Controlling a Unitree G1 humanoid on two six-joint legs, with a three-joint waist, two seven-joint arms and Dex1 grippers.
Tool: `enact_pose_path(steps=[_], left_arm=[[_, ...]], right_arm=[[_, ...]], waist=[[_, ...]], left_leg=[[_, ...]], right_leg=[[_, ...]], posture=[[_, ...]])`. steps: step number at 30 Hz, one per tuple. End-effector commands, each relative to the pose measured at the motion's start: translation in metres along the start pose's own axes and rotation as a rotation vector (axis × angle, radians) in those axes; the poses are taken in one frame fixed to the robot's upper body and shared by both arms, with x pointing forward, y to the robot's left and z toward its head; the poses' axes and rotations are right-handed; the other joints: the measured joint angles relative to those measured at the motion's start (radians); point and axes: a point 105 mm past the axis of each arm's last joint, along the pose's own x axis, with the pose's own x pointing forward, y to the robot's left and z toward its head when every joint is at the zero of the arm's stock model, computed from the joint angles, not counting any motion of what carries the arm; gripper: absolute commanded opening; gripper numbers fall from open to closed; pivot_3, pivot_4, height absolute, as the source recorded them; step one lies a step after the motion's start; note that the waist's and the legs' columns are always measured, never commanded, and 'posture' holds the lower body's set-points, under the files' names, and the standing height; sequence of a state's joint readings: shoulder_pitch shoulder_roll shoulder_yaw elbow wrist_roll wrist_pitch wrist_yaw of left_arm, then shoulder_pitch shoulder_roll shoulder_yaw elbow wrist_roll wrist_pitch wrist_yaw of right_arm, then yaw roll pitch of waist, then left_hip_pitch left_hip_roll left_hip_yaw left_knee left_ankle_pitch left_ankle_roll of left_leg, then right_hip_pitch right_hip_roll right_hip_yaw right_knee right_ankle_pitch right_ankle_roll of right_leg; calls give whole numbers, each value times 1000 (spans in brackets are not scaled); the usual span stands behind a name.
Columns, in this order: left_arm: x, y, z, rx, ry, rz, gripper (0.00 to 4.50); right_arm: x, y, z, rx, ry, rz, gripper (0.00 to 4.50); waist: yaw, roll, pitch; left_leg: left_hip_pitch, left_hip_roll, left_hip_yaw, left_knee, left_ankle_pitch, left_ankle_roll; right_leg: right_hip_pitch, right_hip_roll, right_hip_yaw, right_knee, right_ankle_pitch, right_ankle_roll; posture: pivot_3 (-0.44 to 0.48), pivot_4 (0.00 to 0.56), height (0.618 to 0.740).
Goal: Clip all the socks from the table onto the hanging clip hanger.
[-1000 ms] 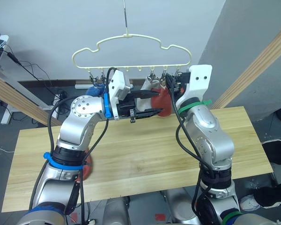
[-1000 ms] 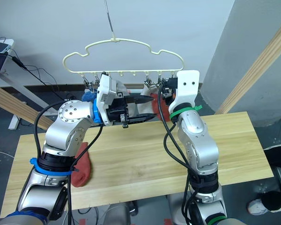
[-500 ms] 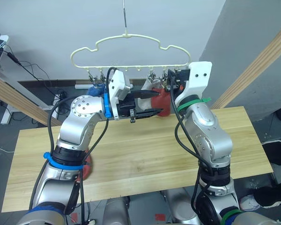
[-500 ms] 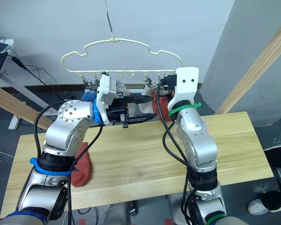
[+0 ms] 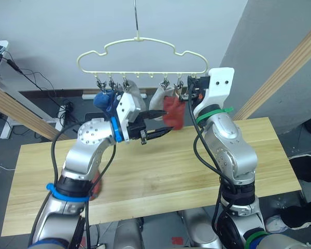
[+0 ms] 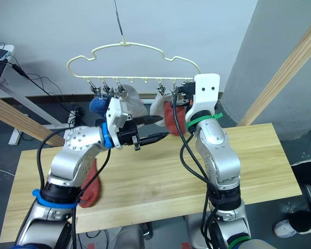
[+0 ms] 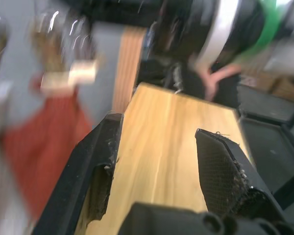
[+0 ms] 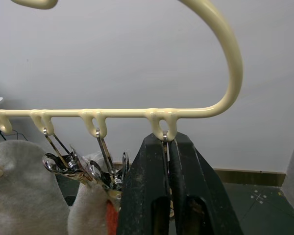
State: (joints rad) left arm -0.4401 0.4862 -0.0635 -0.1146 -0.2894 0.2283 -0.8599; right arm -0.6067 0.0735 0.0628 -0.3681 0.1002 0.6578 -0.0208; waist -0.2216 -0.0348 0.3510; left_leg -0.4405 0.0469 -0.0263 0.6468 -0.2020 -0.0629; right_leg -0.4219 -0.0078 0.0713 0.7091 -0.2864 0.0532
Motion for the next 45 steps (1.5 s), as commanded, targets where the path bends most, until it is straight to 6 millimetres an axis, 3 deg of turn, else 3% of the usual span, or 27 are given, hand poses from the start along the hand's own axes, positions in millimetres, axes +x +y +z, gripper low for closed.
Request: enact_pose_path(steps=[1,4,6,10,13,16,19,23,27,31,34,45], left_arm=[[-20,23,0,29,-4,263,3006],[-53,27,-32,-104,91,502,3811],[-95,30,-58,-201,165,774,4376],[-166,27,-98,-339,341,1164,4466],[-199,28,-119,-407,430,1300,4466],[-219,38,-132,-464,452,1397,4466],[-221,43,-147,-541,484,1411,4466],[-208,42,-166,-657,506,1371,4466],[-187,33,-174,-756,506,1257,4466],[-187,25,-179,-798,535,1253,4466],[-191,18,-184,-838,578,1265,3877],[-177,22,-179,-732,604,1074,672]], right_arm=[[-3,2,11,-5,-50,12,0],[-3,1,11,-7,-49,15,0],[-2,1,11,-8,-48,21,0],[-2,1,10,-8,-41,25,0],[-2,1,9,-11,-33,35,0],[-1,1,8,-15,-24,44,0],[-1,2,8,-16,-20,52,0],[0,4,8,-16,-18,61,0],[0,4,9,-17,-19,61,0],[0,4,9,-18,-19,61,0],[0,4,10,-16,-20,62,0],[0,4,10,-12,-22,51,0]], waist=[[1,0,0],[-3,-1,-2],[-4,-2,-2],[-2,-4,-4],[3,-4,-4],[3,-4,-4],[3,-5,-5],[3,-6,-5],[3,-6,-5],[2,-6,-5],[1,-6,-5],[0,-6,-5]], left_leg=[[0,0,0,0,0,0],[1,0,1,0,0,1],[2,0,0,0,0,1],[3,0,0,0,0,1],[3,0,0,0,2,3],[4,-1,1,0,4,3],[4,-1,1,0,5,3],[4,0,1,-1,5,3],[4,0,1,-3,5,3],[5,-1,1,-3,5,3],[6,-1,1,-3,5,3],[6,0,2,-3,5,2]], right_leg=[[0,0,0,1,0,0],[0,-1,1,2,0,0],[0,-1,1,2,0,0],[0,0,1,3,0,0],[1,0,0,3,1,-1],[1,0,1,3,1,-1],[1,1,1,3,1,-1],[1,1,0,3,1,-2],[1,1,0,3,1,-2],[1,0,0,3,1,-2],[2,0,1,3,1,-2],[2,0,1,3,1,-1]], posture=[[-312,287,732],[-308,291,732],[-306,295,732],[-297,300,732],[-289,307,732],[-283,312,732],[-281,314,732],[-284,317,732],[-289,317,732],[-293,317,732],[-294,318,732],[-302,319,732]])
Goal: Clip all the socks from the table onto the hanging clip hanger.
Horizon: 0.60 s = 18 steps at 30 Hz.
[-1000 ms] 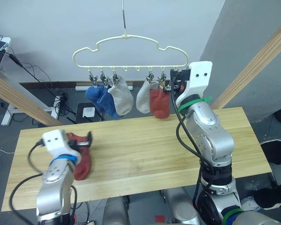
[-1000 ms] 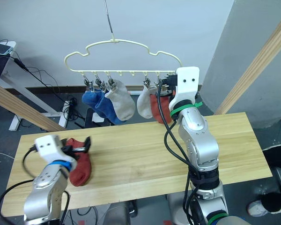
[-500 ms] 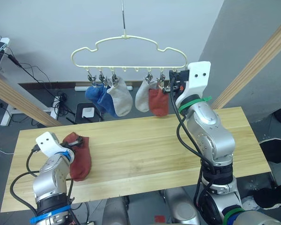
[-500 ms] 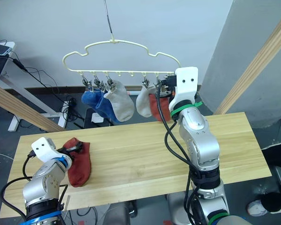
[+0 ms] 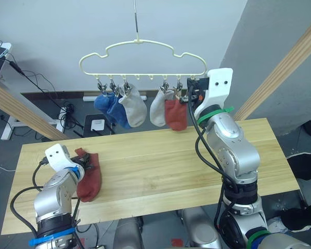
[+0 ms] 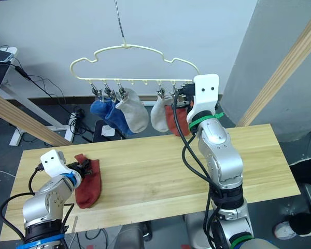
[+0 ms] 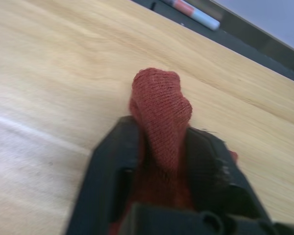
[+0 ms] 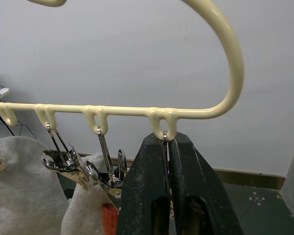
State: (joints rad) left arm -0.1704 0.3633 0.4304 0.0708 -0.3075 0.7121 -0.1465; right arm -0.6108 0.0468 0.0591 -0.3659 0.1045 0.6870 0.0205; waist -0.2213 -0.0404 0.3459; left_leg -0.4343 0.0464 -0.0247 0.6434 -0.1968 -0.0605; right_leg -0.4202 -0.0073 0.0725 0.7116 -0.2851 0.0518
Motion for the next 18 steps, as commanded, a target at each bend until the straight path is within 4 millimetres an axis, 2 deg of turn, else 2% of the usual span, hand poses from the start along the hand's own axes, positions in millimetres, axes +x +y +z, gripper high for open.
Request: enact_pose_path(steps=[1,2,3,5,7,8,10,13,18], left_arm=[[1,-9,-16,64,59,-93,380],[1,-18,-11,115,41,-157,100],[1,-27,-7,154,29,-222,17],[0,-41,1,220,7,-312,17],[-5,-66,17,334,-64,-461,17],[-12,-85,27,407,-114,-564,17],[-23,-111,37,501,-183,-708,17],[-59,-168,57,652,-346,-1016,17],[-93,-225,74,721,-533,-1240,17]], right_arm=[[-1,4,14,8,-53,15,0],[-1,3,14,7,-54,12,0],[-1,2,14,7,-54,8,0],[-1,1,14,7,-55,2,0],[-1,-1,14,13,-56,-9,0],[-1,-1,14,13,-58,-12,0],[-1,-2,14,14,-59,-15,0],[-2,-3,16,15,-64,-18,0],[-3,-4,20,20,-74,-25,0]], waist=[[0,0,0],[0,0,0],[0,0,0],[2,0,0],[2,0,0],[2,0,0],[2,0,0],[3,0,0],[4,0,0]], left_leg=[[0,0,0,0,0,0],[0,0,0,0,0,0],[0,0,0,-1,0,0],[0,0,0,-1,0,0],[0,0,0,-1,0,0],[-1,0,0,-2,0,0],[-2,0,0,-3,0,-1],[-2,0,1,-7,0,-1],[-2,0,2,-14,1,-2]], right_leg=[[0,0,0,0,0,0],[0,0,0,0,0,0],[0,0,0,0,0,0],[0,0,0,-1,0,0],[0,-1,0,-2,0,0],[-1,-1,0,-3,0,0],[-1,-1,0,-5,0,0],[-1,-1,0,-9,0,0],[-1,-2,0,-15,1,-1]], posture=[[-302,319,732],[-305,320,732],[-305,320,732],[-305,320,732],[-308,320,732],[-310,319,732],[-314,318,732],[-319,316,732],[-329,313,732]])
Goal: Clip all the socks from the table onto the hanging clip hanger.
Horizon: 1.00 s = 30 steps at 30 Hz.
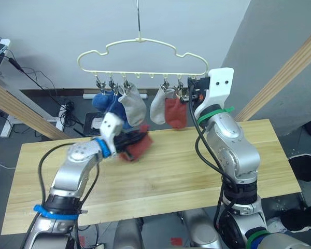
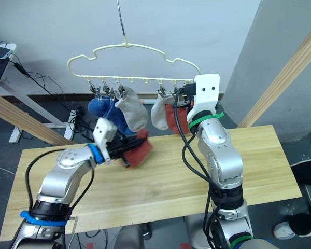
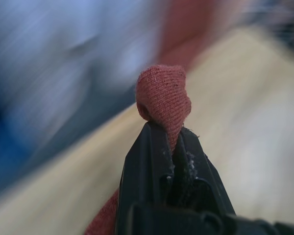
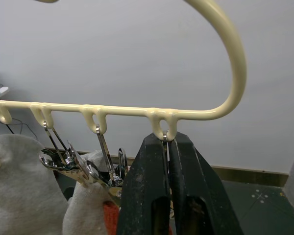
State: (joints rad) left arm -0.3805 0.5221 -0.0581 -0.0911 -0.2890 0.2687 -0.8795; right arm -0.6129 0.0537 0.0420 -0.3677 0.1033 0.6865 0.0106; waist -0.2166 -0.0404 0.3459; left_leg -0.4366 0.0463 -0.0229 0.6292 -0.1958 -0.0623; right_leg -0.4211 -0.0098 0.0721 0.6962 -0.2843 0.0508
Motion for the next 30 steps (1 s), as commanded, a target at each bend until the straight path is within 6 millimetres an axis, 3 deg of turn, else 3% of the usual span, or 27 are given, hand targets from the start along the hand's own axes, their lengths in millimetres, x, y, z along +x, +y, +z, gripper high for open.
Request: enact_pose_path(steps=[1,6,12,19,30], left_arm=[[22,-20,31,82,-136,-97,17],[50,-33,43,133,-216,-117,17],[81,-19,42,78,-235,-4,17],[96,-17,47,27,-252,-22,17],[104,-11,50,-132,-245,-65,17]], right_arm=[[-3,1,19,11,-68,-2,0],[-4,-1,18,16,-64,-10,0],[-4,-1,20,25,-64,-11,0],[-4,1,21,28,-62,-3,0],[-6,1,20,29,-55,-5,0]], waist=[[-2,0,0],[-4,0,0],[-5,0,0],[-6,0,0],[-12,0,0]], left_leg=[[0,0,0,0,0,0],[-1,0,-1,-1,0,0],[-1,-1,-1,1,0,0],[-1,-1,-1,0,0,0],[-1,-1,-1,1,0,0]], right_leg=[[0,0,0,-1,0,0],[0,1,-1,-3,0,0],[0,1,0,-2,1,2],[0,1,-1,-2,1,2],[0,1,-1,-1,1,2]], posture=[[-329,313,732],[-339,314,732],[-354,309,732],[-362,308,732],[-376,309,732]])
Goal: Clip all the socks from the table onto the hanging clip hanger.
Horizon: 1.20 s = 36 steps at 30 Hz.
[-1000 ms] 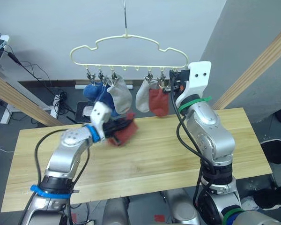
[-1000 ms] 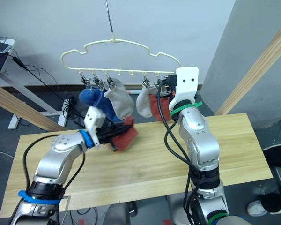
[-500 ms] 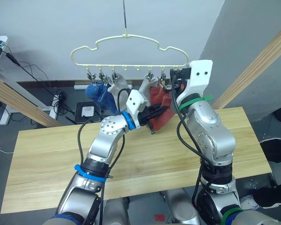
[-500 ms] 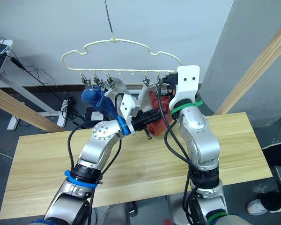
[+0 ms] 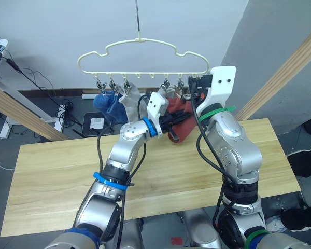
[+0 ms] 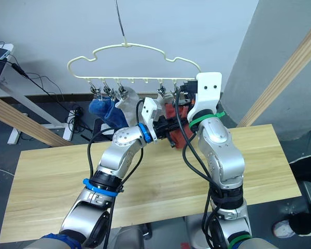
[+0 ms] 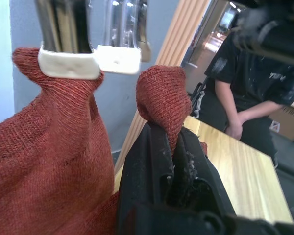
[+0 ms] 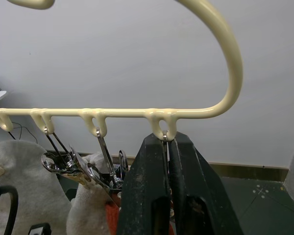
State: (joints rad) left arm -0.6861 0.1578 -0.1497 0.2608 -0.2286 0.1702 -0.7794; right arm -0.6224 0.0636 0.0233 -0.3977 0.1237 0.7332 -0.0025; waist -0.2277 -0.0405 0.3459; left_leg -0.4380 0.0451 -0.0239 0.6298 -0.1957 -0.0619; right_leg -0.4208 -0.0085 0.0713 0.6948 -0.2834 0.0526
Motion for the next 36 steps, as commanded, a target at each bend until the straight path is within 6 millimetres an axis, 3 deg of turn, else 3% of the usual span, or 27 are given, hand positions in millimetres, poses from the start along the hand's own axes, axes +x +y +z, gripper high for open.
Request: enact_pose_path(steps=[1,22,25,35,36], left_arm=[[4,1,10,-22,-29,-12,17],[11,14,27,-74,-77,42,17],[12,14,27,-71,-78,44,0],[13,16,27,-53,-79,66,0],[13,16,28,-48,-82,68,0]], right_arm=[[-4,2,16,3,-60,5,0],[-5,1,10,-19,-28,2,0],[-6,2,11,-11,-34,4,839],[-8,1,18,5,-52,11,4464],[-10,1,20,7,-59,18,4464]], waist=[[-1,0,0],[-3,0,0],[-3,0,0],[-7,0,0],[-8,0,0]], left_leg=[[0,0,0,0,0,0],[0,0,0,0,0,0],[0,0,0,0,0,0],[0,0,0,0,0,0],[0,0,0,0,0,0]], right_leg=[[0,0,0,0,0,0],[0,0,0,0,0,0],[0,0,0,0,0,0],[0,0,0,0,0,0],[0,0,0,0,0,0]], posture=[[-376,309,732],[-375,312,732],[-374,313,732],[-370,317,732],[-370,317,732]])
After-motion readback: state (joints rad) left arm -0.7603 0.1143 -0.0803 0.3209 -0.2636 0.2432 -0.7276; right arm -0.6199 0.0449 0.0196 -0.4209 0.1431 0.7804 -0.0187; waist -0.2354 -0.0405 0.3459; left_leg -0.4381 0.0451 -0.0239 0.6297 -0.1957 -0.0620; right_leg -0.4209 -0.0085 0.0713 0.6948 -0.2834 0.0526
